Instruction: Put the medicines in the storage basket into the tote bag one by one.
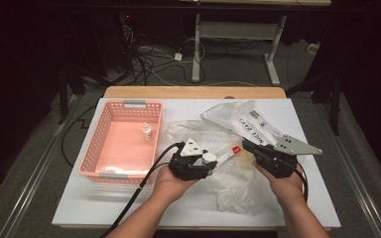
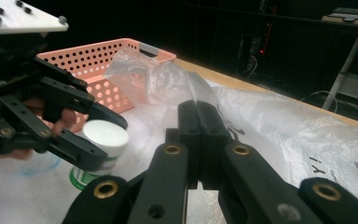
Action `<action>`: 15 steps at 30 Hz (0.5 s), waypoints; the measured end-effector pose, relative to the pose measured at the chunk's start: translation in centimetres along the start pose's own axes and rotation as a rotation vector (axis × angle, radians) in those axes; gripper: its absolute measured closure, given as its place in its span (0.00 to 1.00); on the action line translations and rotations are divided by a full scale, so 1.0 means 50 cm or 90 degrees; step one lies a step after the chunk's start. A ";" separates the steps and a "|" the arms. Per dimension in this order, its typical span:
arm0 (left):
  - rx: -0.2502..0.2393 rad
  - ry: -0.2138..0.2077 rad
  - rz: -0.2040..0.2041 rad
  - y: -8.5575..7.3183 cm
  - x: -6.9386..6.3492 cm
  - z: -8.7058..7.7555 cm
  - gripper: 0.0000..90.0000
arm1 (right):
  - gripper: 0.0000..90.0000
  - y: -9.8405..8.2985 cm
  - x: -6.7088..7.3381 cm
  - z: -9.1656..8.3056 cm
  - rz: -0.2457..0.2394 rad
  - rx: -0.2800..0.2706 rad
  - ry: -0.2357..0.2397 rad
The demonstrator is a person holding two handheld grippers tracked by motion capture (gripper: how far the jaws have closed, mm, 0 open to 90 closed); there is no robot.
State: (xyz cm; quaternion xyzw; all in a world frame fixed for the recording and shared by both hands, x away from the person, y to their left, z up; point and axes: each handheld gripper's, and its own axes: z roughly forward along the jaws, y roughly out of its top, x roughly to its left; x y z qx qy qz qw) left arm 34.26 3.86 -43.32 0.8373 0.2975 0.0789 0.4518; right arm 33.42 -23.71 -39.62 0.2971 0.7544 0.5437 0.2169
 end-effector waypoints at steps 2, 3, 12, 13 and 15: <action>0.000 -0.002 0.002 0.003 -0.002 0.012 0.54 | 1.00 0.001 0.000 -0.001 0.000 -0.001 0.000; 0.000 -0.003 0.001 0.004 -0.003 0.018 0.54 | 1.00 0.001 0.000 -0.001 -0.002 -0.003 0.000; 0.005 -0.010 0.011 0.011 -0.010 0.075 0.54 | 1.00 0.002 0.000 -0.002 0.000 -0.004 0.000; 0.006 -0.011 0.013 0.013 -0.011 0.080 0.54 | 1.00 0.002 0.000 -0.001 -0.001 -0.004 -0.001; 0.003 -0.012 0.017 0.016 -0.014 0.090 0.54 | 1.00 0.002 -0.001 -0.001 -0.002 -0.004 -0.001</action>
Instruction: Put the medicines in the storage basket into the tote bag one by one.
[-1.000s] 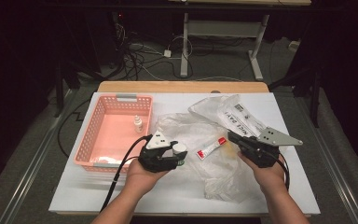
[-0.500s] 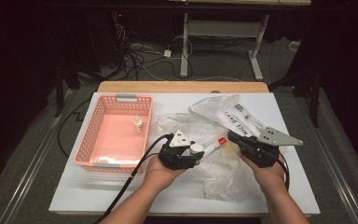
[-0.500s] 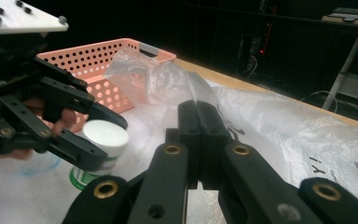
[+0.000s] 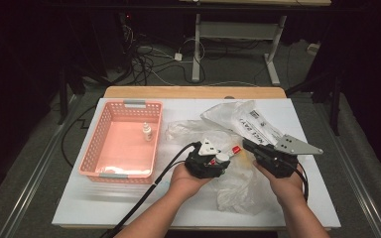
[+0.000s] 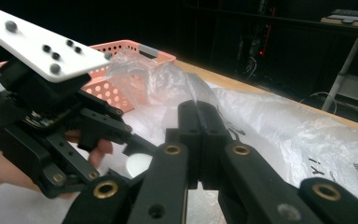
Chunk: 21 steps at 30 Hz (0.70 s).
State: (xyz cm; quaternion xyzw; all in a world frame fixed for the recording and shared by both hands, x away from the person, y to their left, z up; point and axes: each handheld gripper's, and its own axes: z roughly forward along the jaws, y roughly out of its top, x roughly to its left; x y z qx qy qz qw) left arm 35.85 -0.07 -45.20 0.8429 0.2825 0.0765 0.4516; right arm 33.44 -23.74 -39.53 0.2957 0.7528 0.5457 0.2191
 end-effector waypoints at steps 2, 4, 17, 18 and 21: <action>-0.002 -0.003 0.001 0.004 -0.003 0.010 0.53 | 1.00 0.000 0.000 0.000 0.000 0.000 0.000; -0.006 -0.002 0.006 0.008 -0.006 0.020 0.54 | 1.00 -0.001 -0.001 0.000 0.001 0.002 -0.001; -0.037 0.014 0.023 0.020 -0.015 0.099 0.53 | 1.00 -0.001 -0.008 -0.001 0.007 -0.003 -0.003; -0.040 0.014 0.022 0.020 -0.014 0.105 0.53 | 1.00 -0.002 -0.009 -0.001 0.009 -0.003 -0.001; -0.049 0.018 0.023 0.020 -0.012 0.116 0.53 | 1.00 -0.004 -0.011 -0.002 0.015 -0.003 -0.001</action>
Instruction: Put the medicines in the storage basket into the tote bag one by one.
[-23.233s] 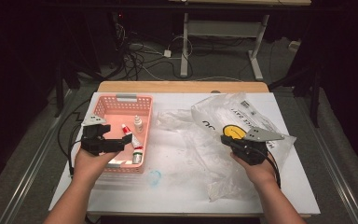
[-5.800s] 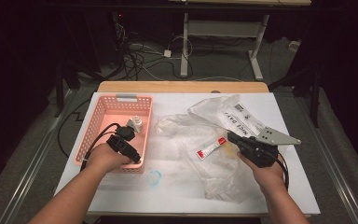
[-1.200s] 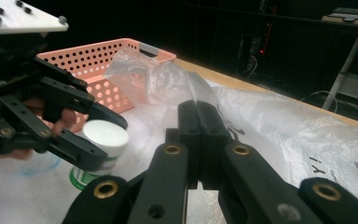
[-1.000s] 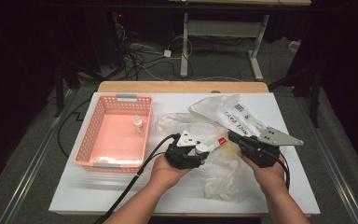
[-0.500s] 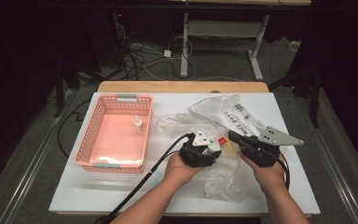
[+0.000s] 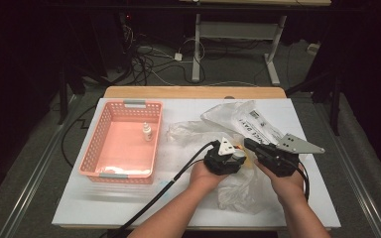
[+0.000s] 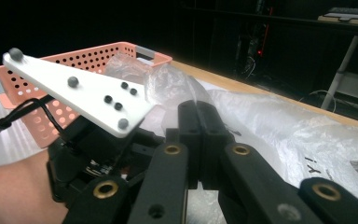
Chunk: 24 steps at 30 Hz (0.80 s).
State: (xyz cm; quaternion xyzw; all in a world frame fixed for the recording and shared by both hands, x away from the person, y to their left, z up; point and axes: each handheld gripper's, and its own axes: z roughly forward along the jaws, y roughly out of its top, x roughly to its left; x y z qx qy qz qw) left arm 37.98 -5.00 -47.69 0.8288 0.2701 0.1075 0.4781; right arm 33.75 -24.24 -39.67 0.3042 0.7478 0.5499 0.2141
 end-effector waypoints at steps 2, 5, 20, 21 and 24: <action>0.001 0.001 -0.001 -0.002 0.001 0.005 0.53 | 1.00 -0.001 -0.002 -0.001 0.001 -0.001 0.000; 0.008 -0.001 0.000 -0.007 0.001 0.009 0.53 | 1.00 -0.002 -0.004 -0.002 0.007 -0.002 -0.002; 0.046 -0.032 -0.022 -0.025 0.006 -0.016 0.40 | 1.00 -0.001 0.001 -0.001 0.000 0.002 0.002; 0.046 -0.037 -0.028 -0.027 0.007 -0.021 0.38 | 1.00 -0.002 0.001 0.000 0.001 0.002 0.002; 0.044 -0.047 -0.038 -0.033 0.010 -0.038 0.33 | 1.00 -0.003 0.002 0.001 0.003 0.004 0.004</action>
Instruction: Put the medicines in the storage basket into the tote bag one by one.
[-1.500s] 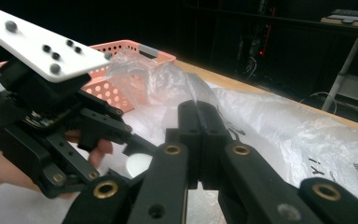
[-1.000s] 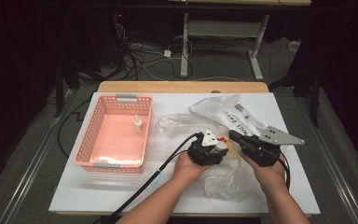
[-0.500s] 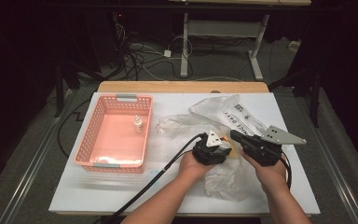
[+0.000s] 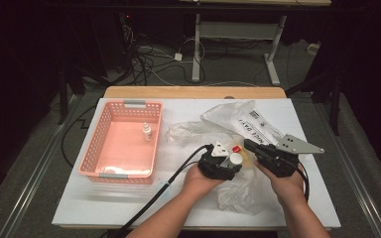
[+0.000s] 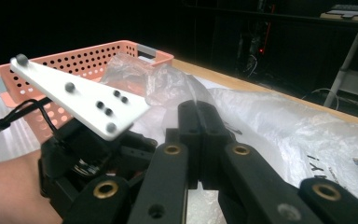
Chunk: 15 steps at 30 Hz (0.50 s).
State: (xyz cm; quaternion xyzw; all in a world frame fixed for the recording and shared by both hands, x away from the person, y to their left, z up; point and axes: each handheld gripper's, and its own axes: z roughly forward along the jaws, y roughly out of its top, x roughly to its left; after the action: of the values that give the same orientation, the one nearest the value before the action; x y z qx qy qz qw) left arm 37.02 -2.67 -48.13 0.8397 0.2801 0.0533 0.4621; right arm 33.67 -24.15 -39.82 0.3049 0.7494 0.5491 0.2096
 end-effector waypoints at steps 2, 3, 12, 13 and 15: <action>-0.002 -0.006 -0.002 -0.003 0.001 -0.014 0.32 | 1.00 -0.001 0.000 0.000 0.001 0.001 0.001; -0.003 -0.010 -0.005 -0.005 0.002 -0.021 0.29 | 1.00 -0.001 0.000 0.001 0.000 0.001 0.001; -0.005 -0.013 -0.012 -0.032 0.000 -0.081 0.17 | 1.00 0.001 0.004 0.002 -0.008 0.002 0.001; -0.004 -0.012 -0.012 -0.036 0.001 -0.087 0.17 | 1.00 0.001 0.005 0.003 -0.007 0.003 0.001; 0.001 -0.007 -0.019 -0.045 0.003 -0.096 0.14 | 1.00 -0.001 0.004 0.004 -0.009 0.006 0.001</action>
State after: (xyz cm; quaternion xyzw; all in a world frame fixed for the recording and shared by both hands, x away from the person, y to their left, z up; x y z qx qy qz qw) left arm 34.52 1.90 -47.23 0.8360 0.2901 0.0417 0.4639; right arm 33.64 -23.87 -39.90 0.2999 0.7543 0.5444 0.2115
